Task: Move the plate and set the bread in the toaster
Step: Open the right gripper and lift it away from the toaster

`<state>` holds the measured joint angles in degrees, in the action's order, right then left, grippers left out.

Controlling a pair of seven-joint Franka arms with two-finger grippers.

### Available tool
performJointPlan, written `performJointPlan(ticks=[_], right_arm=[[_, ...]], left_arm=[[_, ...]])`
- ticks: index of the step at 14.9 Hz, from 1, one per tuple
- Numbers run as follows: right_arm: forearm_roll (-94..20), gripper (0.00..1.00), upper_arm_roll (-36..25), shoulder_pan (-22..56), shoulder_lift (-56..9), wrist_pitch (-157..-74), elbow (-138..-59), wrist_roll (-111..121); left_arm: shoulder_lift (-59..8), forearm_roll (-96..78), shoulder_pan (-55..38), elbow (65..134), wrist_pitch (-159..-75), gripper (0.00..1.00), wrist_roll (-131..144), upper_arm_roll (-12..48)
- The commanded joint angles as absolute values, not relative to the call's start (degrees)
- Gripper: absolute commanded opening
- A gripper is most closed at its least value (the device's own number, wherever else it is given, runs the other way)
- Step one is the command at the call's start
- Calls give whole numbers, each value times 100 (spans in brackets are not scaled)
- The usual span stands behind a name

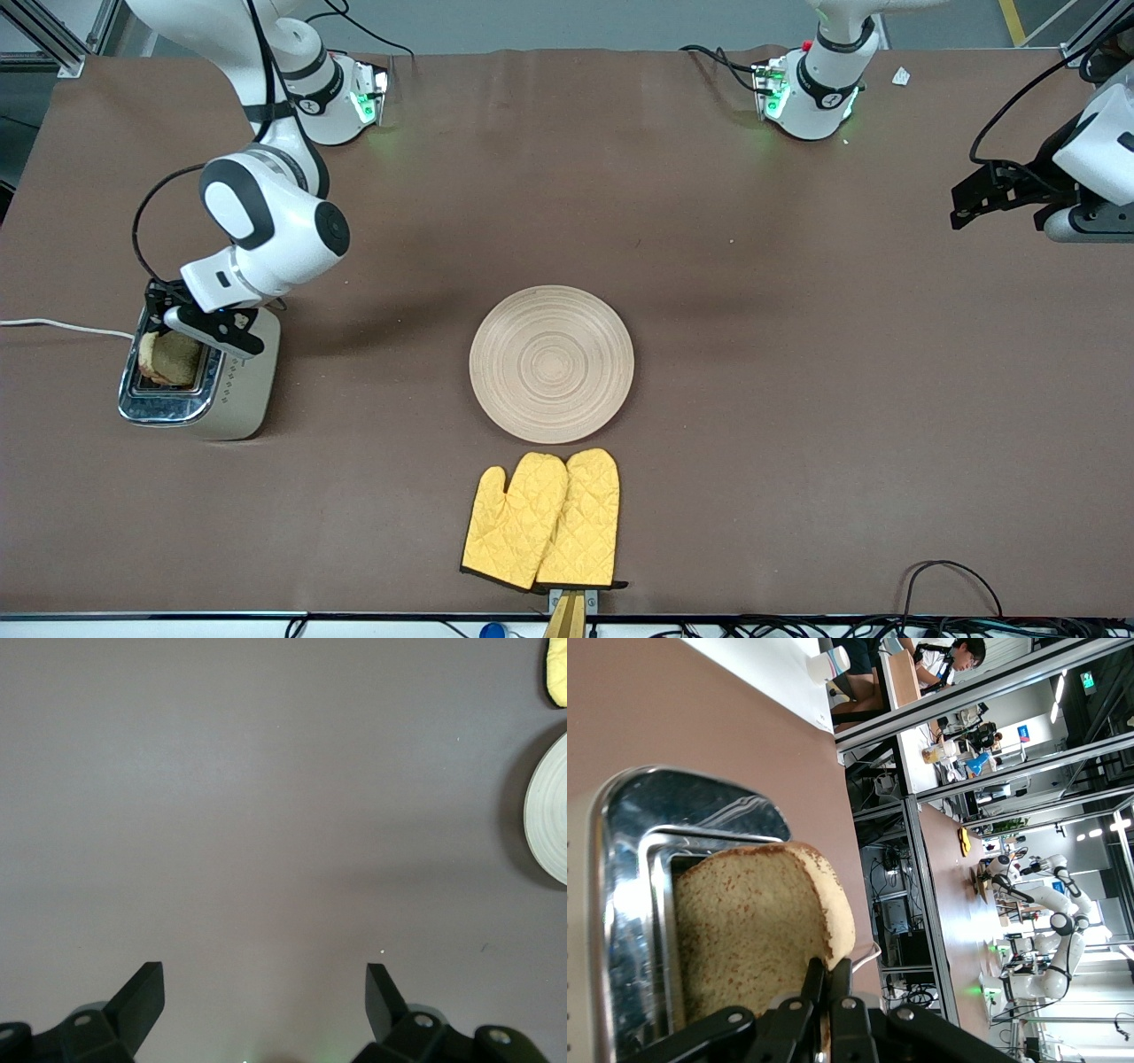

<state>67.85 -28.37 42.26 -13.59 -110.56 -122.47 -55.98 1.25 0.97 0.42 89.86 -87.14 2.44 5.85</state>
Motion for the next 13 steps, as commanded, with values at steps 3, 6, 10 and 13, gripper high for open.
performJointPlan(ticks=[3, 6, 10, 13], right_arm=[[6812, 68, -2821, 4377, -1494, -10995, -12243, -5704], [5945, 100, -2786, 4438, -1424, -10986, -11832, -5573], [3812, 100, -2768, 4448, -1274, -9954, -10245, -3591], [2149, 100, -2812, 4054, -1310, -8705, -8565, -2209]], left_arm=[[79, 97, 53, 8851, -8587, 100, 185, 598], [88, 88, 53, 8851, -8587, 100, 176, 598], [88, 88, 62, 8859, -8561, 100, 176, 598], [88, 123, 62, 8851, -8561, 100, 185, 589]])
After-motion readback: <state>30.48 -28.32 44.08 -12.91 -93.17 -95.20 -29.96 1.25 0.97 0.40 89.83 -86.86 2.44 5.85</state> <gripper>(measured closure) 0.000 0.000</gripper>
